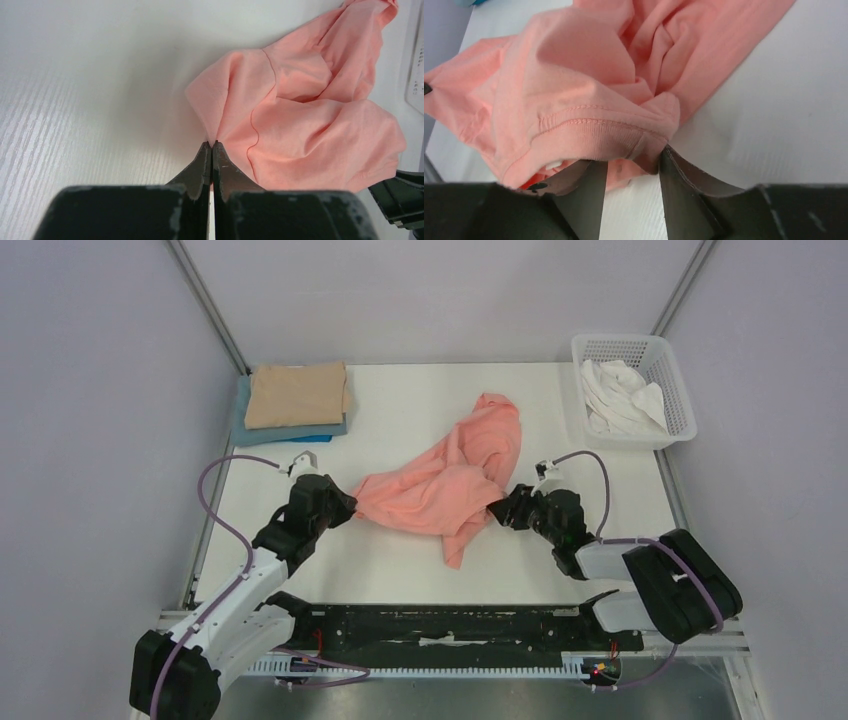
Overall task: Fold and stack the t-shirts
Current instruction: Flatten out the tshirt
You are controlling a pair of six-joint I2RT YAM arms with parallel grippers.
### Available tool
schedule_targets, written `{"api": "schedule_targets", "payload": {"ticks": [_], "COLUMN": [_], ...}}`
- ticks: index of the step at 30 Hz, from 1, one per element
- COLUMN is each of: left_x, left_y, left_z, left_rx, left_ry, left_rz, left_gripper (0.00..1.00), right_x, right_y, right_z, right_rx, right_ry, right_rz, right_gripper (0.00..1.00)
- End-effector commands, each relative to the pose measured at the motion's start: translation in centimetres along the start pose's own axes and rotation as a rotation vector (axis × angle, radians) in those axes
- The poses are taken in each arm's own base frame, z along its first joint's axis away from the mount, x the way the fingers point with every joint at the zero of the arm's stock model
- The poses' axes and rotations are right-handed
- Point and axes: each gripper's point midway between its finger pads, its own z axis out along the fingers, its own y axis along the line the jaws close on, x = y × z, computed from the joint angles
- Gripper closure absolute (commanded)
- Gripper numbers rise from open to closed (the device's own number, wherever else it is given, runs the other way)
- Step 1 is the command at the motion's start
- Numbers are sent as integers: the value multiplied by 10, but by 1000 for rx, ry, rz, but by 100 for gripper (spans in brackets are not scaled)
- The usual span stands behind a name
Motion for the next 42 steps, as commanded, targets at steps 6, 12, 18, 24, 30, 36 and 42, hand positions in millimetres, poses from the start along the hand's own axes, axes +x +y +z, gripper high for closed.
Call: {"api": "schedule_targets", "payload": {"ticks": [6,12,18,24,30,36,42], "left_x": [-43,-142,-232,-281,-306,-319,-352], "left_y": [-10,-74,-152,-199,-205,-217,-225], "left_z": [-10,-62,-157,-276,-358,-359,-265], "left_rx": [-34,31,258,511,611,613,357], "left_ry": [-135,-318,-506,-667,-815,-835,-817], "left_rz": [-28,22,38,67,84,99,116], "left_gripper": [98,98,98,98,98,98,98], "right_x": [-62,-177,-285,-352,-383,-411,-450], "right_y": [5,20,119,211,263,276,252], "right_z": [22,-23,-103,-198,-272,-275,-209], "right_rx": [57,289,150,-32,-141,-126,35], "right_ry": [-123,-261,-399,-605,-770,-810,-784], "right_rz": [-150,-406,-678,-773,-827,-821,-778], "right_gripper": [100,100,100,100,100,100,100]}}
